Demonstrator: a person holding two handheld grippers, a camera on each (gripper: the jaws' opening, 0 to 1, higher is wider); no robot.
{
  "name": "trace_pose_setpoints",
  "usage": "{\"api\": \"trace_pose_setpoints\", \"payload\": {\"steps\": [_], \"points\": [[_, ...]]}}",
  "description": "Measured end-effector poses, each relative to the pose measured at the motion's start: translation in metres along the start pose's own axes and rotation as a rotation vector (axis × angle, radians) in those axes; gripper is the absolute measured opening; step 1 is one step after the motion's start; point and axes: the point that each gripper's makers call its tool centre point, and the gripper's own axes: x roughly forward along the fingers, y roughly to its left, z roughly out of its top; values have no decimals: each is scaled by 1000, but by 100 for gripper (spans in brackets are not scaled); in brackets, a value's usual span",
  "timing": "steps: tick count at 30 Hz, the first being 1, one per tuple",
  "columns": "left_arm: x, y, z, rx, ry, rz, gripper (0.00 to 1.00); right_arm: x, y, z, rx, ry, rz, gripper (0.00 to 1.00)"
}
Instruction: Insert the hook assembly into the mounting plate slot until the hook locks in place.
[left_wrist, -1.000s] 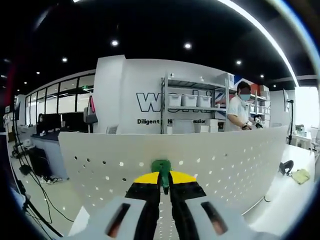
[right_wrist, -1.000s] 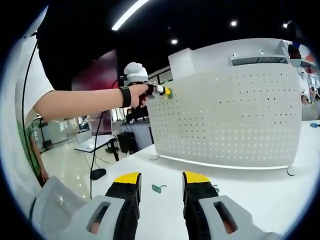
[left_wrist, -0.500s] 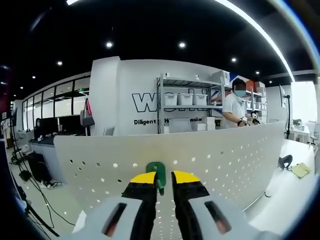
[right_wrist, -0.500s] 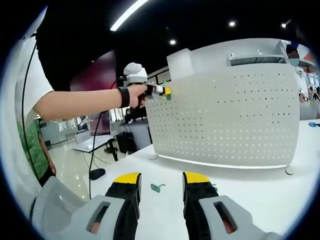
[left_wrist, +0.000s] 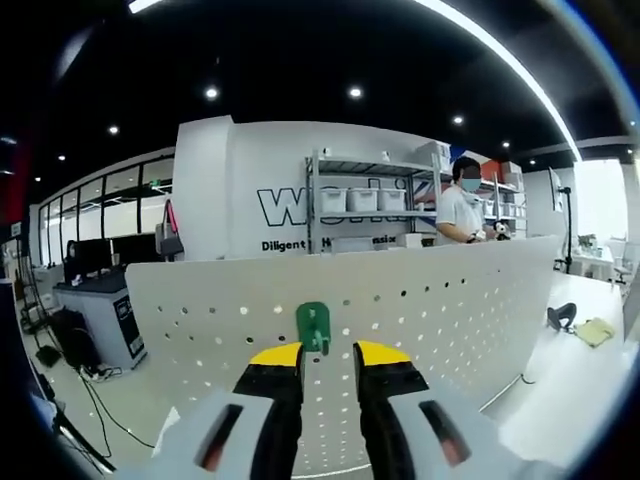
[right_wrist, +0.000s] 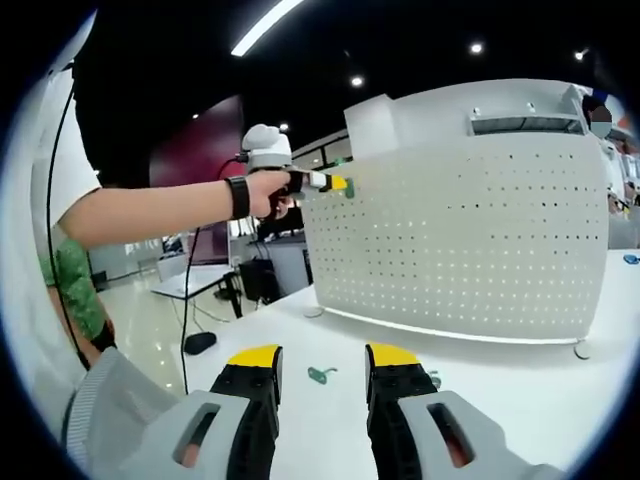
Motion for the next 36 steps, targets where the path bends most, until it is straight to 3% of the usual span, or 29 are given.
{"api": "trace_pose_setpoints", "payload": {"steps": [7, 14, 36], "points": [[-12, -6, -14, -4, 24, -18, 22, 0, 6, -1, -4, 7, 10, 33], [-24, -14, -45, -27, 74, -33, 23, -1, 9, -2, -10, 10, 17, 33], [-59, -51, -106, -68, 167, -154, 29, -3, 17, -6, 0, 14, -4, 33]]}}
